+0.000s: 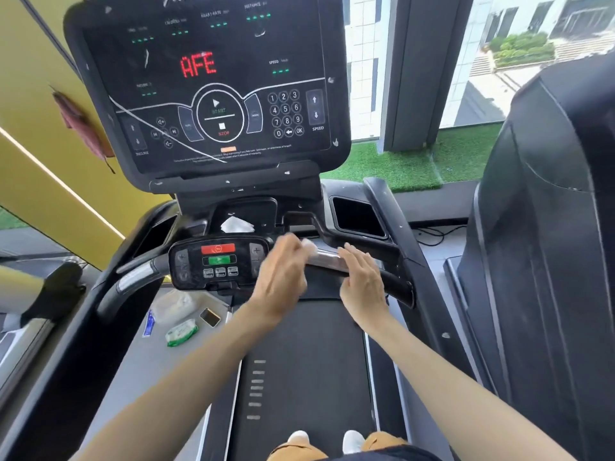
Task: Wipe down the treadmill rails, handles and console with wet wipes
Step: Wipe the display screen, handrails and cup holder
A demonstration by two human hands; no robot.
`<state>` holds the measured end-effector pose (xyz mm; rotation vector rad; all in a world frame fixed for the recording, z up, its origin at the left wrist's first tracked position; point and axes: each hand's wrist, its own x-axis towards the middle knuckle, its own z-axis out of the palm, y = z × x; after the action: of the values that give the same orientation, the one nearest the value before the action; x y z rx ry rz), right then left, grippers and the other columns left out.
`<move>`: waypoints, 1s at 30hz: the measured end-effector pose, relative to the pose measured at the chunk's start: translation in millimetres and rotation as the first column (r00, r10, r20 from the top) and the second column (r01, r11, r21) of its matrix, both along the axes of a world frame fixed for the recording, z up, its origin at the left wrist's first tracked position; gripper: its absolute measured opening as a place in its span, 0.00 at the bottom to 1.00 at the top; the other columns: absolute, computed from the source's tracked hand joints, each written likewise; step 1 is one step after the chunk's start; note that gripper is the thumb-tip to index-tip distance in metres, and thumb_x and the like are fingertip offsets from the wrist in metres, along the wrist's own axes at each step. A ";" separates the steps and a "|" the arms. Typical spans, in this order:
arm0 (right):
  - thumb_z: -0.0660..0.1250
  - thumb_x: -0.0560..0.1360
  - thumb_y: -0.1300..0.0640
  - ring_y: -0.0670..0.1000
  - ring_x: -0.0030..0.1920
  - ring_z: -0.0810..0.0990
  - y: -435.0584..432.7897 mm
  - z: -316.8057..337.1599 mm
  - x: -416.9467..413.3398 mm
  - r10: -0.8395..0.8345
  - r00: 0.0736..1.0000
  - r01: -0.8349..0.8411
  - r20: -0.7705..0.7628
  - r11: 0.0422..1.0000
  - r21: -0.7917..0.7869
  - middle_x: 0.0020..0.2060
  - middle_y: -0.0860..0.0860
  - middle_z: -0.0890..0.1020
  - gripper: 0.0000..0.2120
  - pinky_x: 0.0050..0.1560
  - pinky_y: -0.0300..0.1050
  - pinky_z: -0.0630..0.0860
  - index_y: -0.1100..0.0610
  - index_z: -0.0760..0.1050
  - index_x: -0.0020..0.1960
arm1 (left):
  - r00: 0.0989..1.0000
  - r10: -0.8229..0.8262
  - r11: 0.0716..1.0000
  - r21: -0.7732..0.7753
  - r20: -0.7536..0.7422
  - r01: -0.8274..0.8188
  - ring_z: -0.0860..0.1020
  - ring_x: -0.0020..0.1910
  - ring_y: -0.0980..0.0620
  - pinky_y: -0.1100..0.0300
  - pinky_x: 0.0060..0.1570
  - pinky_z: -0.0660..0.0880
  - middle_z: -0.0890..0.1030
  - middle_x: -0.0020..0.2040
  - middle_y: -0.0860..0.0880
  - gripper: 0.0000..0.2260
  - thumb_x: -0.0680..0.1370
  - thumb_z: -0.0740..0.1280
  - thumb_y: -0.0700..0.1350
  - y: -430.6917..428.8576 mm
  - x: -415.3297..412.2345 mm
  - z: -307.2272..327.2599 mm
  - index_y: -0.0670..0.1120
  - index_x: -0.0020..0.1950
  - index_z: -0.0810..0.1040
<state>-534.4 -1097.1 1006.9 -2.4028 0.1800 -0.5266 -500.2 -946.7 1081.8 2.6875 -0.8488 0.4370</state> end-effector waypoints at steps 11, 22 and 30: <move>0.58 0.70 0.77 0.58 0.65 0.73 -32.3 -4.7 -28.6 -0.177 0.974 0.187 -0.140 0.981 0.060 0.63 0.59 0.77 0.28 0.72 0.48 0.60 0.64 0.71 0.68 | 0.939 0.255 0.934 0.309 -0.229 -0.179 0.76 0.55 0.41 0.56 0.51 0.65 0.82 0.52 0.42 0.14 0.77 0.58 0.37 -59.1 34.1 -3.1 0.44 0.57 0.79; 0.67 0.70 0.72 0.55 0.71 0.67 -56.1 -25.9 -69.5 -0.286 0.915 0.284 -0.285 0.958 -0.052 0.68 0.59 0.72 0.29 0.75 0.49 0.51 0.63 0.68 0.70 | 0.938 -0.031 0.911 0.375 -0.346 0.169 0.78 0.52 0.42 0.55 0.50 0.64 0.82 0.50 0.43 0.08 0.76 0.58 0.38 -170.4 -1.1 -53.9 0.42 0.49 0.77; 0.62 0.74 0.70 0.58 0.76 0.57 -59.8 -33.4 -91.2 -0.319 0.874 0.274 -0.367 0.947 -0.170 0.74 0.62 0.62 0.13 0.76 0.51 0.44 0.64 0.78 0.56 | 0.847 -0.490 0.728 0.438 -0.207 0.528 0.80 0.40 0.47 0.56 0.49 0.70 0.81 0.37 0.48 0.08 0.68 0.65 0.33 -159.1 -6.3 -80.6 0.44 0.39 0.80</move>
<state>-625.6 -1156.9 973.5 -2.5845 0.7231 -0.1838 -506.5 -1105.7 1001.2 2.6717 -1.8127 -0.0238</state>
